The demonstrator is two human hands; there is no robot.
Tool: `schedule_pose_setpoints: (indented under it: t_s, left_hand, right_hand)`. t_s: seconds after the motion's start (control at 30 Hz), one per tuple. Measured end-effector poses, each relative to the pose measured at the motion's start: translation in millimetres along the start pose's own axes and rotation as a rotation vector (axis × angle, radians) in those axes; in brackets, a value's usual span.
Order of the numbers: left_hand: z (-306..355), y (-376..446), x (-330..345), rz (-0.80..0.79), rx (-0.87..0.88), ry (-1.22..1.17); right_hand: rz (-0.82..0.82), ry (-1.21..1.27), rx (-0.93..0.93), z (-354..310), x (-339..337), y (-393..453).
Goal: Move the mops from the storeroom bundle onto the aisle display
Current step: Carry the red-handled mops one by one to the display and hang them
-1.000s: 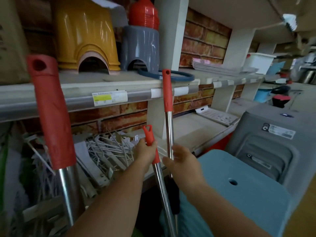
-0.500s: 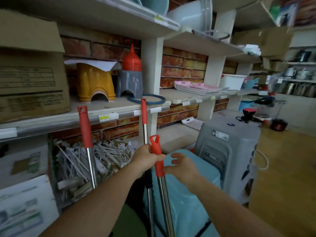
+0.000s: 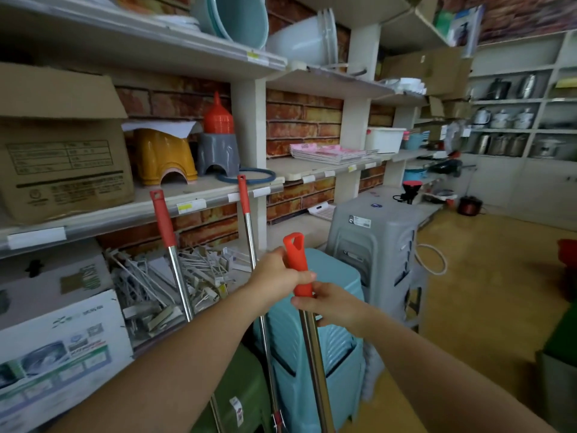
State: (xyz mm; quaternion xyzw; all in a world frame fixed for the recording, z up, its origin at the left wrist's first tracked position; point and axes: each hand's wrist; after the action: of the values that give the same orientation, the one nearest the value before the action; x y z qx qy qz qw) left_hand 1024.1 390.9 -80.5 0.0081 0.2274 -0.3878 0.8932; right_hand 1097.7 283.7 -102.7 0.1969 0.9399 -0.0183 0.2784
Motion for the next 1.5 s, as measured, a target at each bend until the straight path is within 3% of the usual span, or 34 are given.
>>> schedule_pose_setpoints:
  t_s: [0.13,0.37,0.7,0.93,1.27,1.5]
  left_hand:
    - [2,-46,2,-0.020,0.131,0.079]
    - [22,-131,29,0.017,0.316,0.149]
    - [147,-249,66,-0.028,0.660,0.046]
    - [201,-301,67,-0.252,0.701,-0.132]
    - [211,-355,69,-0.604,0.782,-0.322]
    - [198,-399,95,-0.913,0.848,-0.377]
  right_hand:
    - [0.045,-0.028,-0.061,-13,7,-43]
    - [0.110,0.066,-0.011,-33,-5,-135]
    - [0.391,0.178,-0.223,-114,-76,-264]
    - [0.454,0.037,-0.242,-166,-107,-312]
    - [0.585,-0.033,-0.127,-199,-76,-391]
    - [0.908,-0.280,0.013,-199,-35,-445]
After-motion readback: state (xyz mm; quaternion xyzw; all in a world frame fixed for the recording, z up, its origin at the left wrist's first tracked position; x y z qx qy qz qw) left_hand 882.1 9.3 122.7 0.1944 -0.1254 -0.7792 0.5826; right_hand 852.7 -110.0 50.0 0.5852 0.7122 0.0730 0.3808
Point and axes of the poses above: each hand's wrist, its own y-axis towards the middle knuckle, its own x-axis out of the palm, z = x × y, and after that the axes turned 15 degrees about -x, right-handed
